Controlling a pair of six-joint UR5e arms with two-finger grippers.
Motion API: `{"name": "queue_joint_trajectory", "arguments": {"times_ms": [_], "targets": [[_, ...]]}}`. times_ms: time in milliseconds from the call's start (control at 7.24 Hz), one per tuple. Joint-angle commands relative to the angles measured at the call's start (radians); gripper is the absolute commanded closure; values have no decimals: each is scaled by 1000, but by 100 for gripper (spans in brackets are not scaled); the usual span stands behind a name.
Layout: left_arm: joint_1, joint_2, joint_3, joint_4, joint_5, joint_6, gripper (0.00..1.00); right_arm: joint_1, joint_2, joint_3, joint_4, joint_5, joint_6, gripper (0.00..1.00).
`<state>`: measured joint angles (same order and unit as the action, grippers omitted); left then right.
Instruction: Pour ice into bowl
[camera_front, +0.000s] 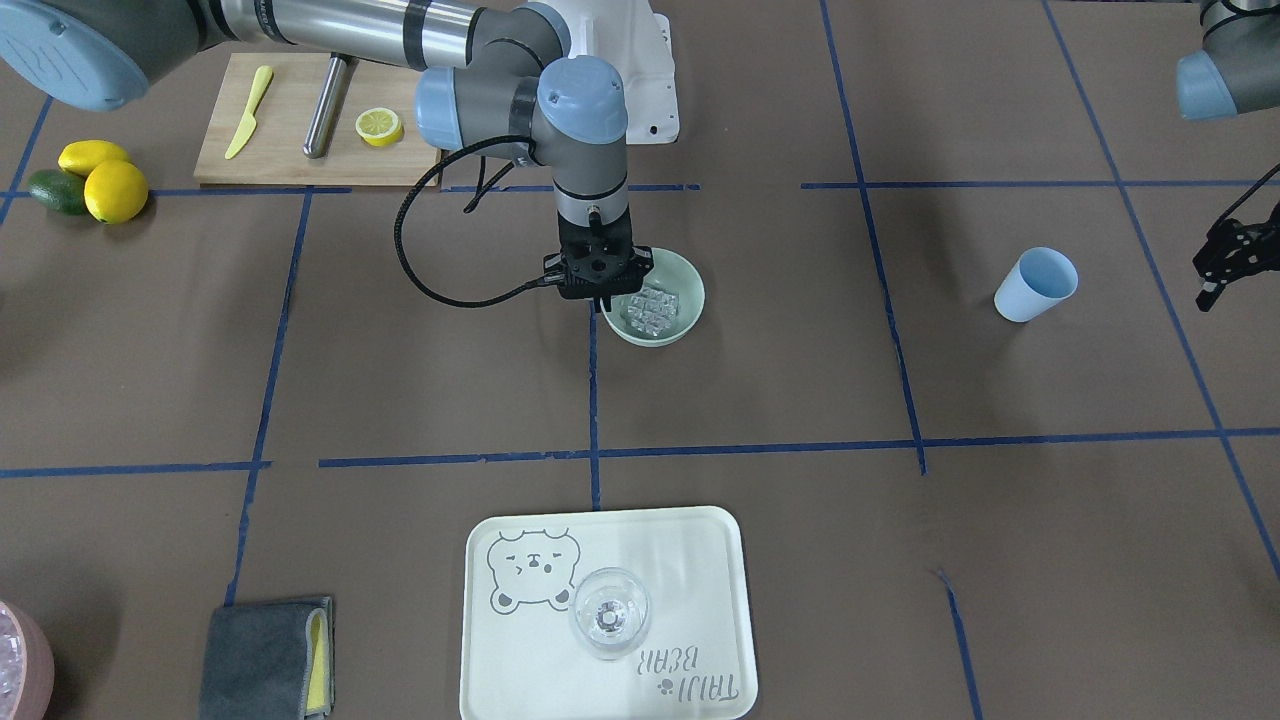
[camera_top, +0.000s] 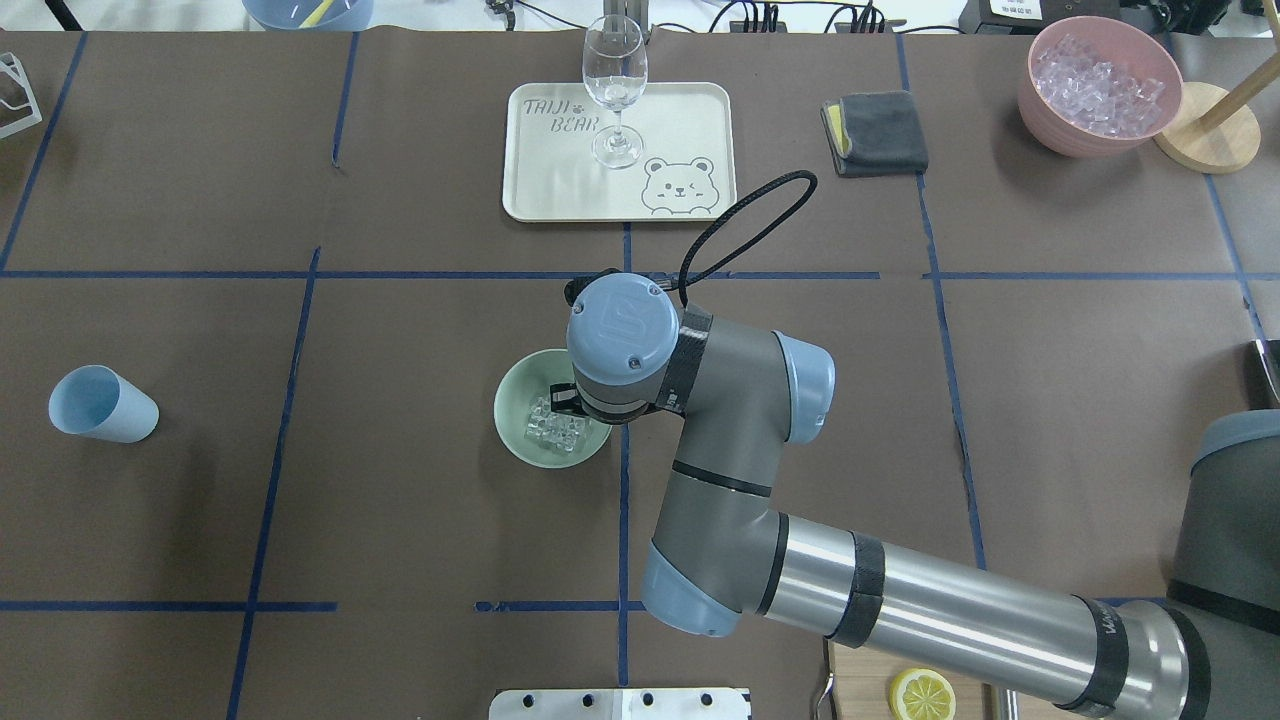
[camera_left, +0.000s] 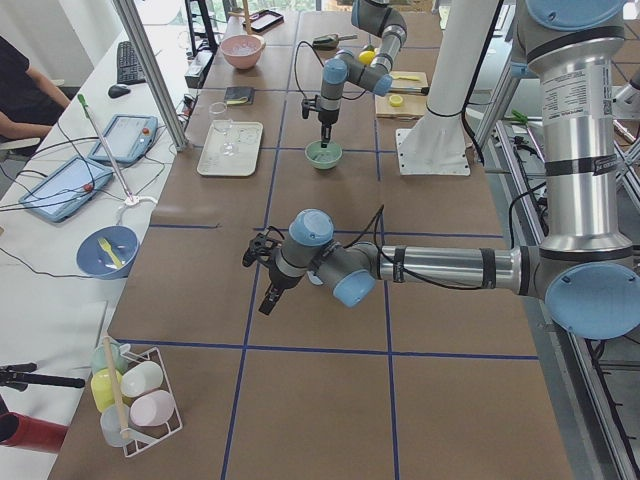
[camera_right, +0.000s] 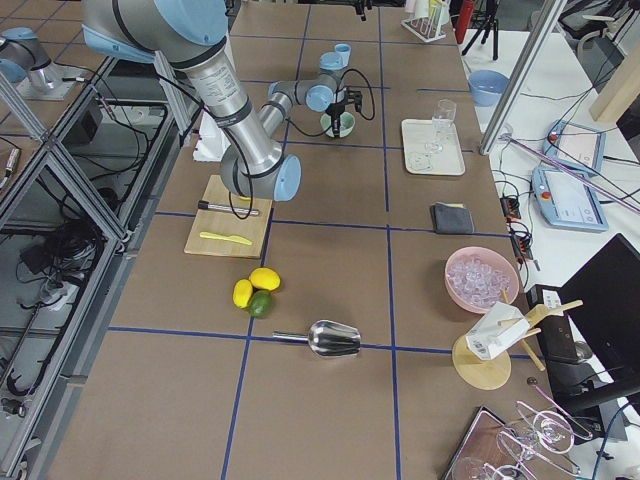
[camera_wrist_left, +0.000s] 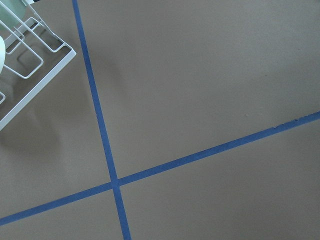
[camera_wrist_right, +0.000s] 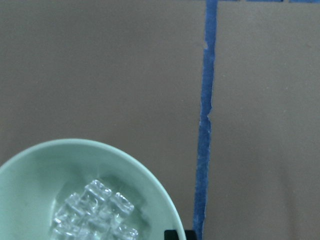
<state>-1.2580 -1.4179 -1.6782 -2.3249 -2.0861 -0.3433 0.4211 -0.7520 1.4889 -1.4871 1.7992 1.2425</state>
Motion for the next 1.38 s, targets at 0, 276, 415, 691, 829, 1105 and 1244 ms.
{"name": "queue_joint_trajectory", "arguments": {"times_ms": [0,276,415,691,829,1105,1244], "targets": [[-1,2,-5,-1,-2,1,0,66,-89,135,-13,80,2,100],[-1,2,-8,-1,0,1,0,193,-267,282,-6,211,0,100],[-1,2,-6,-1,0,1,0,258,-381,344,1,251,-15,100],[-1,2,-8,-1,0,0,0,365,-548,410,2,330,-43,100],[-1,2,-9,-1,0,0,0,413,-620,421,4,339,-120,100],[-1,2,-14,-1,0,-2,0,517,-809,439,72,338,-341,100],[-1,2,-15,-1,0,-2,0,525,-889,433,185,338,-344,100]]}}
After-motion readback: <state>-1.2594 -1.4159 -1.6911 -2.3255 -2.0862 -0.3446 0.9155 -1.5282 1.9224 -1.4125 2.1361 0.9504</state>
